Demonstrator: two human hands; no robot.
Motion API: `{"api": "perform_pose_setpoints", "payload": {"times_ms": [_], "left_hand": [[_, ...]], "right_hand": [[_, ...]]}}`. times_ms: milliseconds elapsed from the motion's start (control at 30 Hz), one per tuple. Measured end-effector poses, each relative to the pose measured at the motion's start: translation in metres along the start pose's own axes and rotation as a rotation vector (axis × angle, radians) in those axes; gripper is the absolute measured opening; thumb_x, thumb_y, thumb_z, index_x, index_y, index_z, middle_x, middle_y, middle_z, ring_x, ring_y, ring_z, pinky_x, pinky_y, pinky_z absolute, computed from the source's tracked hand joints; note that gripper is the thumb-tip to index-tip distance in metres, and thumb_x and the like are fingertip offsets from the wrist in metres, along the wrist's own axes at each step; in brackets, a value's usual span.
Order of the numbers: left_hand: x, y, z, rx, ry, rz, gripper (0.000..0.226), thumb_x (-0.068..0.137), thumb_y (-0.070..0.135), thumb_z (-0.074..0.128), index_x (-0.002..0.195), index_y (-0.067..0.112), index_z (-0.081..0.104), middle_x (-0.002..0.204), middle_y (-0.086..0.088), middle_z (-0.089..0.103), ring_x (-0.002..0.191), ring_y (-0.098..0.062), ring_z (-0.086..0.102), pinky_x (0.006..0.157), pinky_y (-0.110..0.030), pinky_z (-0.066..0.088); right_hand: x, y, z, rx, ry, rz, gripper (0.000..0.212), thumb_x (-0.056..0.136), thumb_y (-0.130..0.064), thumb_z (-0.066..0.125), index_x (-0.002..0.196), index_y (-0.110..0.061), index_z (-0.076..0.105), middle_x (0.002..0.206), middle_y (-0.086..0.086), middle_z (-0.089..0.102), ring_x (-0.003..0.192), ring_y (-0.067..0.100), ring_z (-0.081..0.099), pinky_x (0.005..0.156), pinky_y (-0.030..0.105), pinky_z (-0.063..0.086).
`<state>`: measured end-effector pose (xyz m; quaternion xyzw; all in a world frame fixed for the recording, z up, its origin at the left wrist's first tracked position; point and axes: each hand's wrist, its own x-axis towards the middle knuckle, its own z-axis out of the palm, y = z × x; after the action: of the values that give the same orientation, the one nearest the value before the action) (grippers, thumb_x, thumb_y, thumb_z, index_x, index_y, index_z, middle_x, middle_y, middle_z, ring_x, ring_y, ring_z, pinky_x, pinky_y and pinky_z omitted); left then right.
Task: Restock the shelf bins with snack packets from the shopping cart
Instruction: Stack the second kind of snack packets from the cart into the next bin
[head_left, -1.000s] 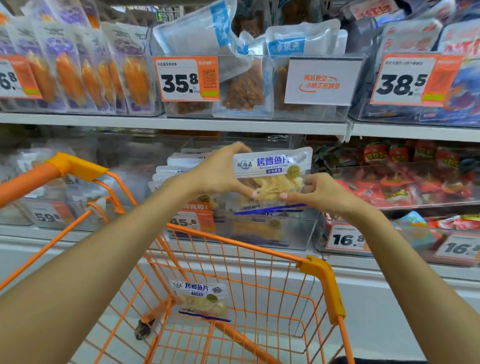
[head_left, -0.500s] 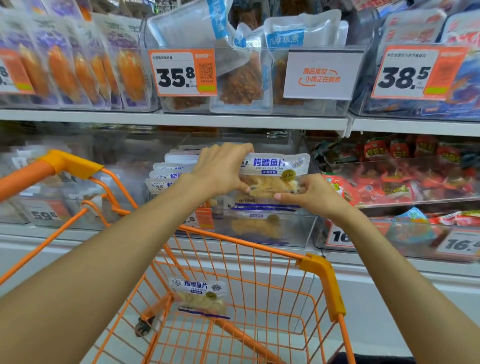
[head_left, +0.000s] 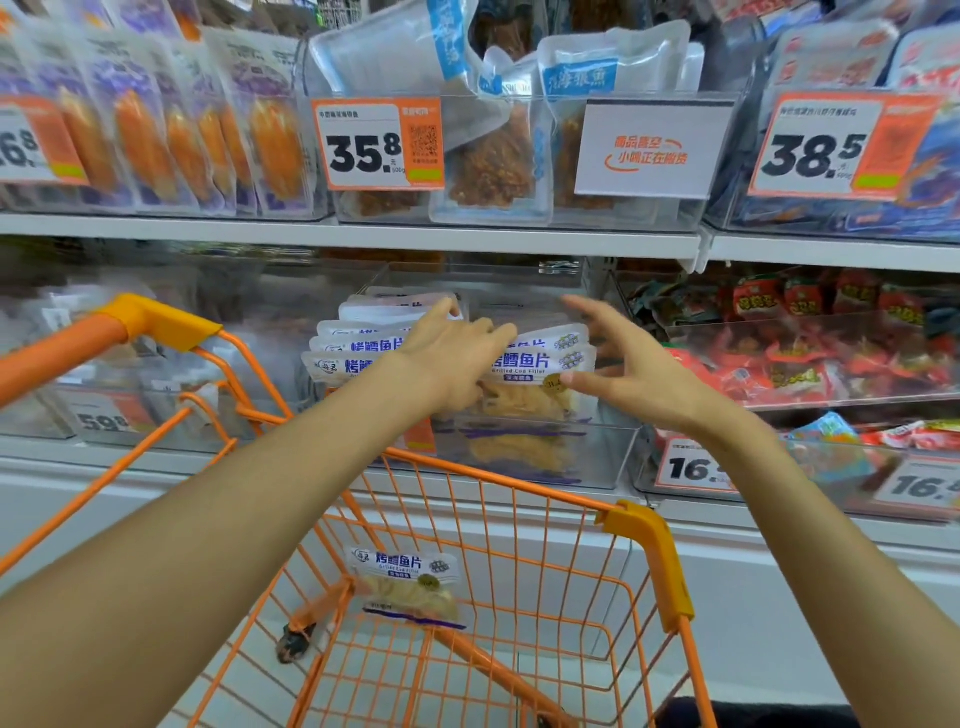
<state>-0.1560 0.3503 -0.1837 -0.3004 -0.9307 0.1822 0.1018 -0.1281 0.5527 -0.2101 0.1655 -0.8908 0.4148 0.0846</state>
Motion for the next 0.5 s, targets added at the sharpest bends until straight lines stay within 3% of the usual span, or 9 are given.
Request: {"api": "perform_pose_setpoints", "payload": {"times_ms": [133,267,400,500], "left_hand": [[-0.004,0.010,-0.003,-0.092,-0.049,0.014,0.040,0.098,0.039,0.040,0.127,0.011,0.038,0.123,-0.007,0.049,0.116,-0.023,0.048,0.111,-0.041,0.019],[-0.007,0.011,0.003,-0.130,0.051,0.012,0.043,0.101,0.034,0.026,0.137,0.012,0.036,0.132,-0.007,0.044,0.122,-0.021,0.041,0.111,-0.039,0.022],[-0.012,0.007,0.009,-0.077,0.202,0.025,0.046,0.102,0.042,0.027,0.141,0.019,0.039,0.136,-0.001,0.048,0.126,-0.019,0.042,0.109,-0.036,0.021],[-0.013,-0.002,0.005,-0.044,0.195,0.036,0.044,0.101,0.039,0.034,0.142,0.024,0.041,0.137,0.001,0.052,0.128,-0.019,0.042,0.110,-0.036,0.017]], "right_hand": [[-0.001,0.006,0.004,-0.313,0.053,0.001,0.041,0.085,-0.022,0.070,0.125,-0.020,0.057,0.103,0.004,0.069,0.090,0.022,0.066,0.081,0.045,0.053],[-0.003,0.001,0.002,-0.483,0.041,0.069,0.038,0.088,-0.029,0.067,0.124,-0.021,0.060,0.086,0.004,0.064,0.092,0.025,0.062,0.074,0.033,0.046],[-0.003,0.000,0.001,-0.535,-0.024,0.132,0.044,0.088,-0.030,0.067,0.130,-0.018,0.058,0.116,0.010,0.067,0.103,0.024,0.062,0.084,0.037,0.050],[0.001,-0.004,-0.005,-0.596,-0.084,0.143,0.050,0.088,-0.033,0.066,0.134,-0.019,0.054,0.133,0.006,0.059,0.118,0.026,0.056,0.096,0.040,0.047]]}}
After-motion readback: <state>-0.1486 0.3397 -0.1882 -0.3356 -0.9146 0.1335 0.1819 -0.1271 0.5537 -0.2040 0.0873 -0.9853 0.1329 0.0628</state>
